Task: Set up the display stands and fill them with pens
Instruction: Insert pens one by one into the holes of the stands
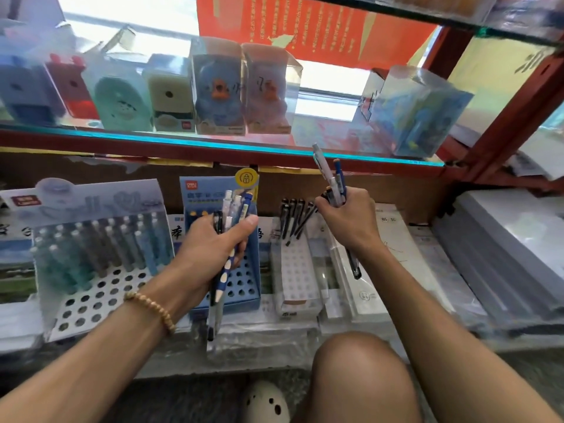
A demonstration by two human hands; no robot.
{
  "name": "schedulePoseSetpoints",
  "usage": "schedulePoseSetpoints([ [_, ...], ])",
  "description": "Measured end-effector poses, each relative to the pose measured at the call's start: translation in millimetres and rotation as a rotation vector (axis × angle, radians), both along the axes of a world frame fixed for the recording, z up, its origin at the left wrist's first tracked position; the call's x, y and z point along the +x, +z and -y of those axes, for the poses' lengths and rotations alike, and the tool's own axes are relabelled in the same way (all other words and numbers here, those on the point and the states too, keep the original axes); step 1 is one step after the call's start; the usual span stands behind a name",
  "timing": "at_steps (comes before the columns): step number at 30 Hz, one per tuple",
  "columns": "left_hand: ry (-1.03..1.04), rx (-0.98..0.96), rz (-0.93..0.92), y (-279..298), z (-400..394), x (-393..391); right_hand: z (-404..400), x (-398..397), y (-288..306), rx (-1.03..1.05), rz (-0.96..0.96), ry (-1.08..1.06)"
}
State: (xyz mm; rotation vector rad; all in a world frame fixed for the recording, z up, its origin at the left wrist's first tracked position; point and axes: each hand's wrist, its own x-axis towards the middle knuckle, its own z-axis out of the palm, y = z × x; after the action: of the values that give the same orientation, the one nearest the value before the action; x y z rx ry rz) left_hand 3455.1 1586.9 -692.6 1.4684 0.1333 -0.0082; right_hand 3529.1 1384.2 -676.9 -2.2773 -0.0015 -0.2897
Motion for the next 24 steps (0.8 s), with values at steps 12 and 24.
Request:
schedulePoseSetpoints([
  [12,-0.006,0.003,0.004,0.7,-0.4,3.1,-1.6,6.2,-2.0,-0.039,-0.011,0.031],
  [24,0.002,-0.023,0.000,5.3,-5.6,5.1,4.7,12.3,-6.8,-0.027,-0.085,0.063],
])
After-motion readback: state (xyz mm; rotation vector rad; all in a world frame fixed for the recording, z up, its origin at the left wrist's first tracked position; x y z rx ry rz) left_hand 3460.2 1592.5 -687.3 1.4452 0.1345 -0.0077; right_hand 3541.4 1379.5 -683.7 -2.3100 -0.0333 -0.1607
